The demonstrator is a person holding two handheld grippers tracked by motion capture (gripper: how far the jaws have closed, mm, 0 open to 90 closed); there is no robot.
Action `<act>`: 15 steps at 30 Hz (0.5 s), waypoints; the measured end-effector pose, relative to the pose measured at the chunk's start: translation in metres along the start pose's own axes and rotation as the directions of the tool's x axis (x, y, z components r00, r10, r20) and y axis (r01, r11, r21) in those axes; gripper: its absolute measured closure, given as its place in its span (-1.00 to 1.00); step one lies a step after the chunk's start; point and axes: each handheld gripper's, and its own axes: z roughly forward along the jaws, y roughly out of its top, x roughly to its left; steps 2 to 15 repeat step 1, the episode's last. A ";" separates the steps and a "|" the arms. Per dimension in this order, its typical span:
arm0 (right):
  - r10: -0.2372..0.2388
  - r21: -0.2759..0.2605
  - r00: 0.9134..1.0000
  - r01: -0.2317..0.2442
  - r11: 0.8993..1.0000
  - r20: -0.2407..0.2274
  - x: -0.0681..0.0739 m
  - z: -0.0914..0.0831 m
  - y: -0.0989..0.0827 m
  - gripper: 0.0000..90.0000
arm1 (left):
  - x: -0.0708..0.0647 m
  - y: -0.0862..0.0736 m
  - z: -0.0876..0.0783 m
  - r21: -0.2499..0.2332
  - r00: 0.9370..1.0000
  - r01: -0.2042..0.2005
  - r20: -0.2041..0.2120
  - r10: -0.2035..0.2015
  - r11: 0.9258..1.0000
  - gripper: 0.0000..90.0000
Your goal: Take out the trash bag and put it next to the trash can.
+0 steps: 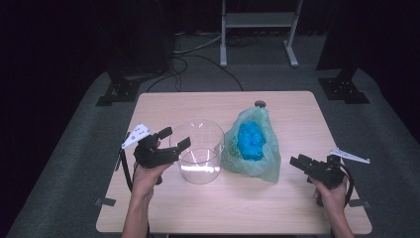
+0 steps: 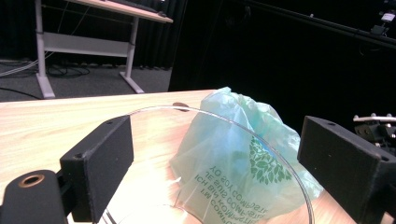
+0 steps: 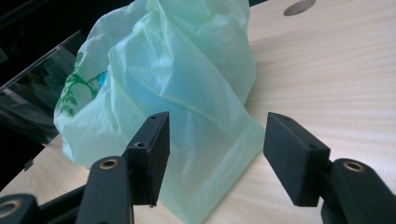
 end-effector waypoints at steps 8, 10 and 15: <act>0.000 0.000 1.000 0.000 1.000 0.000 0.000 0.000 0.000 -0.10 | 0.000 0.000 0.000 0.000 1.000 0.000 0.000 0.000 1.000 -0.79; 0.000 0.000 1.000 0.000 1.000 0.000 0.000 0.000 0.000 -0.10 | 0.000 0.000 0.000 0.000 1.000 0.000 0.000 0.000 1.000 -0.79; 0.000 0.000 1.000 0.000 1.000 0.000 0.000 0.000 0.000 -0.10 | 0.000 0.000 0.000 0.000 1.000 0.000 0.000 0.000 1.000 -0.79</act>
